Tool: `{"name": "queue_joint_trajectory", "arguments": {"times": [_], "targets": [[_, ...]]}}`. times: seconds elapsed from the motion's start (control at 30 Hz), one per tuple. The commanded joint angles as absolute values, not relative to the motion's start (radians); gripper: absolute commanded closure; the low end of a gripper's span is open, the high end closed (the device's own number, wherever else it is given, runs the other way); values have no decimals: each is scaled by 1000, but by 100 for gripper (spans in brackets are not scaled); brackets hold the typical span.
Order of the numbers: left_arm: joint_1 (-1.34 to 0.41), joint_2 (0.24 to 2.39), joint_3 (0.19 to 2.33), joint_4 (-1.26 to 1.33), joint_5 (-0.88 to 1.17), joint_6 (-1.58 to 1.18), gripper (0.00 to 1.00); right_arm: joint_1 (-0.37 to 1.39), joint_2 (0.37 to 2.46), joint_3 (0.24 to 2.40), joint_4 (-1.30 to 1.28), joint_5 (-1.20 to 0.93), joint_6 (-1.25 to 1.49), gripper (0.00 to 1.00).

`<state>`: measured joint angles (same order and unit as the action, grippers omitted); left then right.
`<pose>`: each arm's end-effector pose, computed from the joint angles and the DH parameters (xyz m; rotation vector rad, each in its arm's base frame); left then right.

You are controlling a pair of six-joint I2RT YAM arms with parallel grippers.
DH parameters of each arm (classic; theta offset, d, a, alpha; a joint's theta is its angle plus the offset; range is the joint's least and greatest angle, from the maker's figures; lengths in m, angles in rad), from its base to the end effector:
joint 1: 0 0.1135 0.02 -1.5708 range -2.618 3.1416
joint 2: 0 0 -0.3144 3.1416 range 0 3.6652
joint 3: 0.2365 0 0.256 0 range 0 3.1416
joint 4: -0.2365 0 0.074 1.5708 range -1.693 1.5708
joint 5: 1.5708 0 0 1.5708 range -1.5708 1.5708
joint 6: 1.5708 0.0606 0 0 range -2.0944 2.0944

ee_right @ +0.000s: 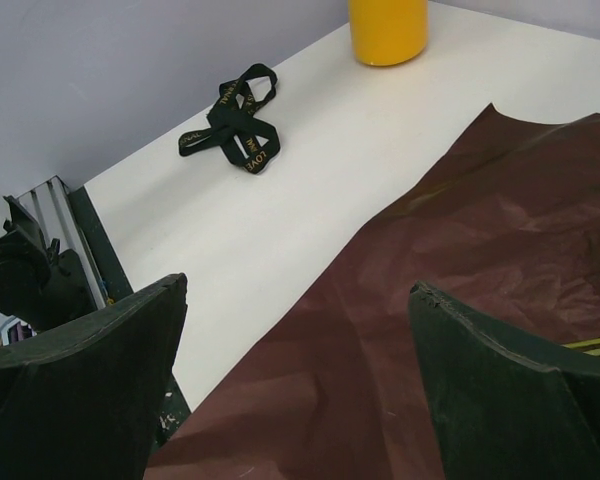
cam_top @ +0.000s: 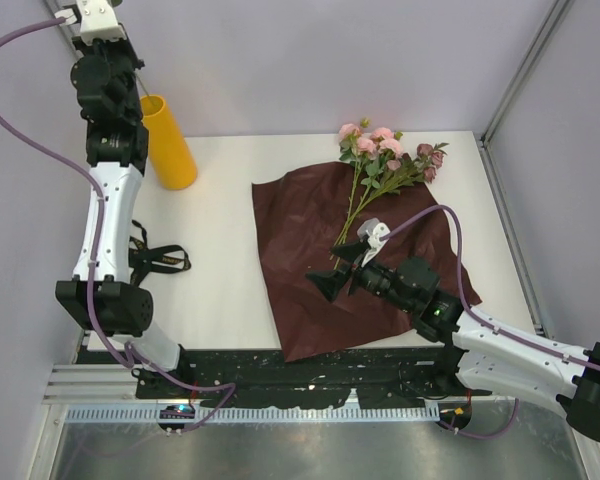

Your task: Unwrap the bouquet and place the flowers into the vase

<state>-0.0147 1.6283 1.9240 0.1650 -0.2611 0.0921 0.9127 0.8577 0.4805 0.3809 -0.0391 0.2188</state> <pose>0.3776 0.0101 0.6162 -0.1746 1.1157 0.2139 0.1219 0.1615 0.3159 -0.5887 1.5335 0.9107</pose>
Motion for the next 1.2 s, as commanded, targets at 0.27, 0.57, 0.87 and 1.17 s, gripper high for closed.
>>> {"name": "queue_joint_trajectory", "arguments": {"times": [0.27, 0.57, 0.87, 1.17], "targets": [[-9, 1675, 1836, 327, -259, 161, 100, 916, 842, 545, 411, -43, 186, 5], [-9, 1695, 1735, 304, -270, 164, 88, 916, 831, 548, 394, -25, 198, 5], [-9, 1649, 1660, 247, -270, 147, 22, 916, 815, 614, 232, 130, 248, 4], [-11, 1464, 1536, 68, -66, 71, 0, 914, 822, 661, 97, 279, 399, 5]]}}
